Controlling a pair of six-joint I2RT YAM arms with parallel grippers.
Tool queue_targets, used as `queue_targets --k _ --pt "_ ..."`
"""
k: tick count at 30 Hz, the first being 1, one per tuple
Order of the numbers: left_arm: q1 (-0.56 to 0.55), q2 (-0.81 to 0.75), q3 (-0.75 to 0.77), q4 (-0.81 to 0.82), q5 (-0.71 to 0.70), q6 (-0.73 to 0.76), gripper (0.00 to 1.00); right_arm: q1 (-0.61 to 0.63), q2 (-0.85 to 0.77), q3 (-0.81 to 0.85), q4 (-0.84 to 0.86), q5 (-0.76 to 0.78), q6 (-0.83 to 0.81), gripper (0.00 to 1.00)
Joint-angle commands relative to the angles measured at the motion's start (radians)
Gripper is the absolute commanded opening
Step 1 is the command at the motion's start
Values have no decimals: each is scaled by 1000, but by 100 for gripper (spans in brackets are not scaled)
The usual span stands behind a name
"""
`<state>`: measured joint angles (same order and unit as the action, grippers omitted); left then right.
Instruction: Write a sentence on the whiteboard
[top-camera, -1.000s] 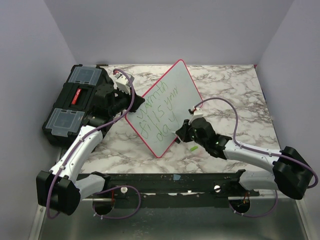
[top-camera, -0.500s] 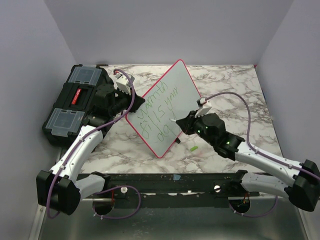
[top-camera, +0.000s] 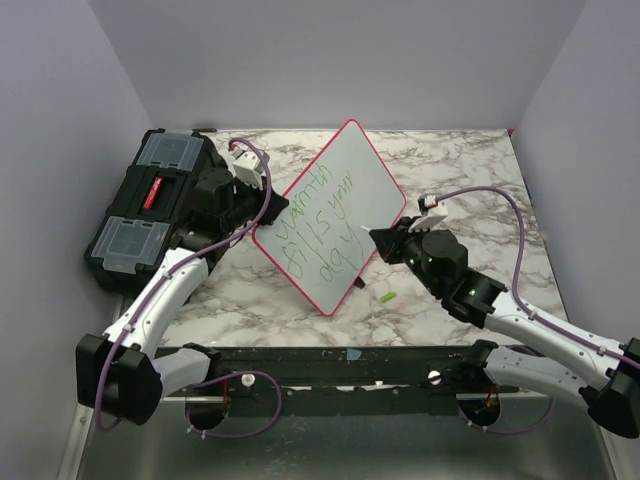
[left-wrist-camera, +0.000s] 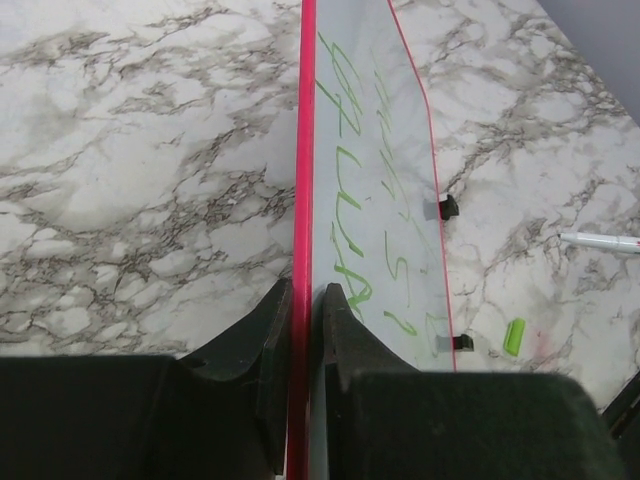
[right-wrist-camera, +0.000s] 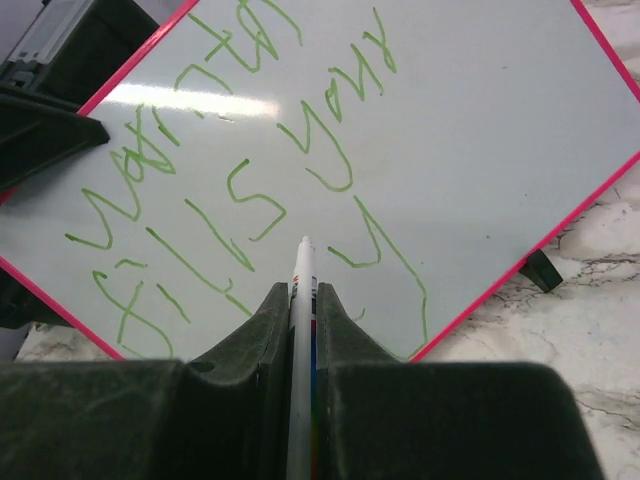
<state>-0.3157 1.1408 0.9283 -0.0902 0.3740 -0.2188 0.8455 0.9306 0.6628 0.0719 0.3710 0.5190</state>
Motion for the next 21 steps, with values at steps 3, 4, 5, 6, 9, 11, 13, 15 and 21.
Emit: queue_targets --k 3,4,5,6,9,11,13,15,21 --pt "-11 66 -26 -91 -109 56 0 7 12 -20 -15 43 1 1" --pt "-11 71 -26 -94 -121 59 0 8 12 -22 -15 43 2 1" --pt "-11 76 -28 -94 -127 62 0 8 14 -22 -14 44 2 1" --pt "-11 80 -31 -94 -133 63 0 8 14 -24 -15 45 2 1" --pt "-11 85 -42 -82 -127 61 0 7 16 -32 -16 48 6 1" --pt "-13 86 -49 -82 -119 56 0 7 17 -40 -15 53 10 1" --pt "-18 82 -61 -75 -112 49 0 7 17 -47 -13 56 15 1" --pt "-28 80 -71 -71 -112 43 0 8 17 -55 -10 59 18 1" --pt "-66 60 -120 -62 -162 38 0 7 21 -68 3 62 20 1"
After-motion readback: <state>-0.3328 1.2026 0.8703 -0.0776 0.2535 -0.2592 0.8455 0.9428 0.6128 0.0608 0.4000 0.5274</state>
